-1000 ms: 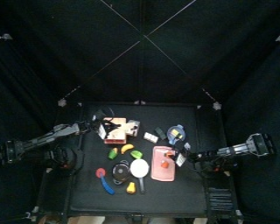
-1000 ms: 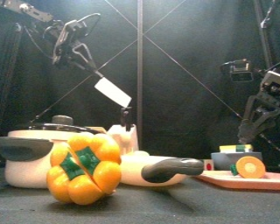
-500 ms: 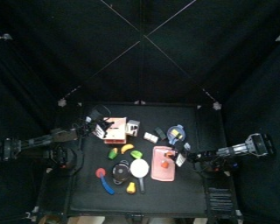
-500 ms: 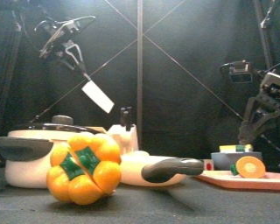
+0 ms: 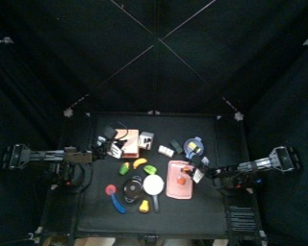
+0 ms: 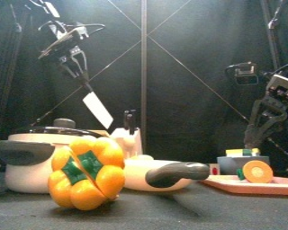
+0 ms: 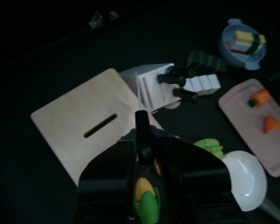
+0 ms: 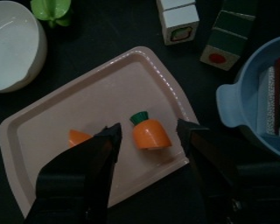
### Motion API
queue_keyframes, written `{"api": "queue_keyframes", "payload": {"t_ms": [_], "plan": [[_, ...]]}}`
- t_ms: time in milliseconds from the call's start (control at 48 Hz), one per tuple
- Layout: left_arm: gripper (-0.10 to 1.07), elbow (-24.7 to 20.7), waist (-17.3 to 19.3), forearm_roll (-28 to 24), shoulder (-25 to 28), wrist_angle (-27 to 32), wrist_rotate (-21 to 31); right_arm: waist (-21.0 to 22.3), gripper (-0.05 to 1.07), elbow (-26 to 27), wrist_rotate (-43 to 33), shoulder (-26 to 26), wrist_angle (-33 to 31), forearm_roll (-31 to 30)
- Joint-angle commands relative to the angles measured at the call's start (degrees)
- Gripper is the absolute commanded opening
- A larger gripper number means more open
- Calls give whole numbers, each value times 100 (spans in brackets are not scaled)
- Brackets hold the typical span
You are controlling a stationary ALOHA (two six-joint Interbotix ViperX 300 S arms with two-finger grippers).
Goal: Grab carrot top
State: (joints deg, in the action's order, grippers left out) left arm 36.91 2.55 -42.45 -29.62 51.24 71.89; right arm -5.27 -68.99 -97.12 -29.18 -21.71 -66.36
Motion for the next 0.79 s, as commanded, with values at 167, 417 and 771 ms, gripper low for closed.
{"api": "queue_keyframes", "payload": {"t_ms": [167,417,771], "plan": [[56,-563,-352,-264,316,343,167,9,88,123,0,-18,9,0],[56,-782,-439,-299,501,712,448,9,88,114,0,-9,9,0],[56,-1037,-554,-299,861,835,492,9,88,114,-9,44,18,0]]}}
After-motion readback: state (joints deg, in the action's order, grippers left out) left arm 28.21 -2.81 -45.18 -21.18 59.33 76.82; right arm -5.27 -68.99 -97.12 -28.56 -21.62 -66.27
